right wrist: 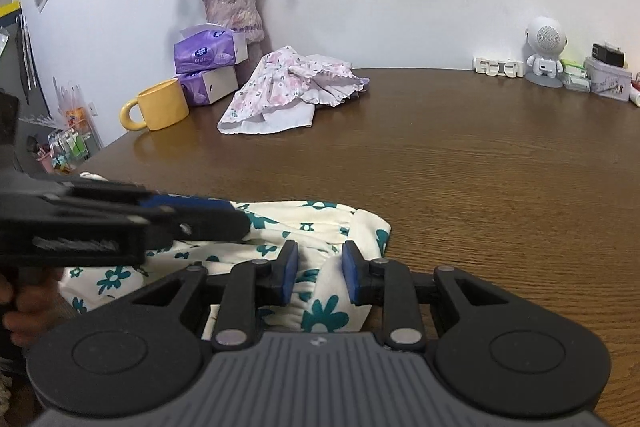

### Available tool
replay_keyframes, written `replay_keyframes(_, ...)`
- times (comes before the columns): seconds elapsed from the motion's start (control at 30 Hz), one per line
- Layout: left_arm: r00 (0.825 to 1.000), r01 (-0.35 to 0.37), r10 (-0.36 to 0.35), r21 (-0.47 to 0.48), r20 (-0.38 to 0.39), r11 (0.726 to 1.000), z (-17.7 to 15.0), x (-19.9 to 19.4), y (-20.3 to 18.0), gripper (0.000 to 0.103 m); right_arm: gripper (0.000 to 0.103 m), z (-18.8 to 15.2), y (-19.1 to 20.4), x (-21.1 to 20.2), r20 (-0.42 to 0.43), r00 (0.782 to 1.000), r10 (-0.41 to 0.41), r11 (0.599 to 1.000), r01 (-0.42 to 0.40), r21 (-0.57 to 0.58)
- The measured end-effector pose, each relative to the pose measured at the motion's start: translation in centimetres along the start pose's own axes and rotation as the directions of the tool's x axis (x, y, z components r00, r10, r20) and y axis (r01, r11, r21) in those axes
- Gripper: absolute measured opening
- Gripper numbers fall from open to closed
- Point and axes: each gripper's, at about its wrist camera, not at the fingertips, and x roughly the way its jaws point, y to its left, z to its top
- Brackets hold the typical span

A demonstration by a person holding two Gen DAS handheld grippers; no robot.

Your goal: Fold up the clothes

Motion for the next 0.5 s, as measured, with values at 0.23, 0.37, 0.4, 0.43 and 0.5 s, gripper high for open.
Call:
replay_keyframes(0.23,0.997,-0.031,0.035,0.046,-0.071,0.998,-1.1,1.2,-0.6,0.020,0.025,0.0,-0.1,-0.2,0.014,1.000,0.004,1.000,-0.004,0.002)
replay_keyframes(0.37,0.996,-0.048,0.053,0.072,-0.067,0.996,-1.6,1.1,-0.7,0.021,0.025,-0.3,-0.2,-0.9,0.024,0.999,0.024,1.000,-0.024,0.007)
replay_keyframes(0.4,0.996,-0.051,0.056,0.074,-0.067,0.996,-1.7,1.0,-0.6,0.021,0.024,-0.3,-0.2,-1.0,0.026,0.999,0.029,1.000,-0.029,0.008)
replay_keyframes(0.43,0.996,-0.052,0.057,0.075,-0.067,0.996,-1.8,1.0,-0.6,0.021,0.023,-0.4,-0.3,-1.2,0.028,0.999,0.034,0.999,-0.034,0.009)
replay_keyframes(0.5,0.996,-0.056,0.061,0.086,-0.065,0.995,-1.9,1.0,-0.7,0.021,0.020,-0.5,-0.3,-1.5,0.033,0.998,0.044,0.999,-0.044,0.011)
